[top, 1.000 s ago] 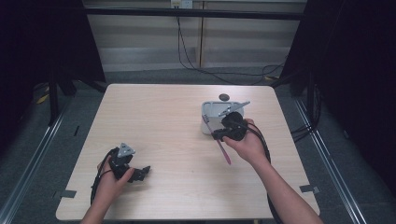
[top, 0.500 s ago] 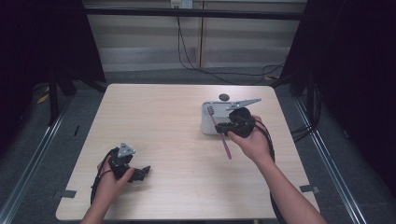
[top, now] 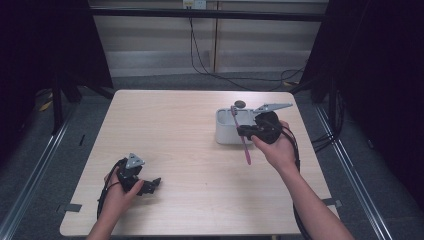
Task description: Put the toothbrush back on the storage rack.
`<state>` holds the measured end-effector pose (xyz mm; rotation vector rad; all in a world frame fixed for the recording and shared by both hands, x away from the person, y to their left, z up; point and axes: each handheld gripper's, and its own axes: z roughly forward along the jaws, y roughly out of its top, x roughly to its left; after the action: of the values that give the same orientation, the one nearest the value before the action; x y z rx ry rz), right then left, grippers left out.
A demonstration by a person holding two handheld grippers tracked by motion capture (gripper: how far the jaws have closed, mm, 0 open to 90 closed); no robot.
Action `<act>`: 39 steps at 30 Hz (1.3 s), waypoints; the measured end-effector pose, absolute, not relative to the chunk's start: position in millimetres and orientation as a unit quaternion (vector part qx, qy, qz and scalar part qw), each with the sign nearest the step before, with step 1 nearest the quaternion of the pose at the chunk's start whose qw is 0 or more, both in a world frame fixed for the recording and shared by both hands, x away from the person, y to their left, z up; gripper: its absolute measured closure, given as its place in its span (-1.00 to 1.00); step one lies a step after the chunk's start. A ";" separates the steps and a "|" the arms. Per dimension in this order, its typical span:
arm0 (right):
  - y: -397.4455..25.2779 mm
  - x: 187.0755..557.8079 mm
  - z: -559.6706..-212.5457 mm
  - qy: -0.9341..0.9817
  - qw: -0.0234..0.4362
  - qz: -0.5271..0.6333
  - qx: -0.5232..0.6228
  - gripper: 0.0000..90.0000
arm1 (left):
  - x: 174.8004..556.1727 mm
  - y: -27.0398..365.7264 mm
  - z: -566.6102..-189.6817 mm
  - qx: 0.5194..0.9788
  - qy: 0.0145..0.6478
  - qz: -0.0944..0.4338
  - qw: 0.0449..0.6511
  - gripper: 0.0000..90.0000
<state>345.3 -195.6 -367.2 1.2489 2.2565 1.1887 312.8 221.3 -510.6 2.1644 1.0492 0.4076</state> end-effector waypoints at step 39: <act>-239.7 357.9 -344.9 0.713 0.222 0.476 0.465 0.80 | 312.8 221.3 -510.6 0.833 0.404 0.157 0.344 -1.00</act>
<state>357.9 -239.7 -344.9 1.2847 1.9704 1.3142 312.8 221.3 -510.6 2.1647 1.0490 0.4075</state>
